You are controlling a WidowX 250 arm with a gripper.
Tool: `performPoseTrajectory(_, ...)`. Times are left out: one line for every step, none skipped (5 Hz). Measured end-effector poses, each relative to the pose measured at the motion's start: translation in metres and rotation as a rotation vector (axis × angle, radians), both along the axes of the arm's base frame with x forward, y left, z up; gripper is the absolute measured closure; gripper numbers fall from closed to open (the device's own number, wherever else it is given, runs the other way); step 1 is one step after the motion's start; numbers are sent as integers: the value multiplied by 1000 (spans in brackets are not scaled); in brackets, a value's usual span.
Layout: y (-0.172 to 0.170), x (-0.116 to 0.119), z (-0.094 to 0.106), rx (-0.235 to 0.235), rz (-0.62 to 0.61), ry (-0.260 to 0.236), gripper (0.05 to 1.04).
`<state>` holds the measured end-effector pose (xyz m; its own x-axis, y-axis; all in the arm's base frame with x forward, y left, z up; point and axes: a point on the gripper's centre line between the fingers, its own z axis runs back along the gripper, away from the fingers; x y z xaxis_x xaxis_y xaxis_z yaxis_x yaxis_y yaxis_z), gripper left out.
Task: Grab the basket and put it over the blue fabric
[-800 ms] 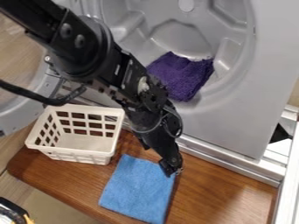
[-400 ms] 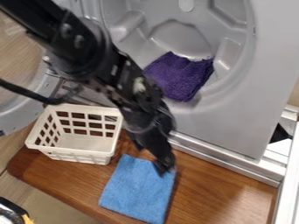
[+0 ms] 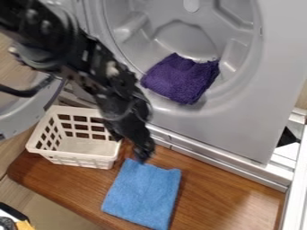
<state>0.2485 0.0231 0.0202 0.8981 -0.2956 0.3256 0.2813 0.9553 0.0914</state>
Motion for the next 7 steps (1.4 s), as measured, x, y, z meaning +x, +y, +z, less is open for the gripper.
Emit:
performPoseTrajectory(30,-11,3,-37,40,16,84)
performPoseTrajectory(41,-25,4,-22,-39,72,84)
performPoseTrajectory(48,-30,5,29,-163,120,84)
performPoseTrajectory(52,-36,-6,57,-258,195,84)
performPoseTrajectory(56,-32,-12,92,-321,182,84)
performPoseTrajectory(60,-30,-23,108,-353,126,84)
performPoseTrajectory(64,-25,-40,117,-363,93,84)
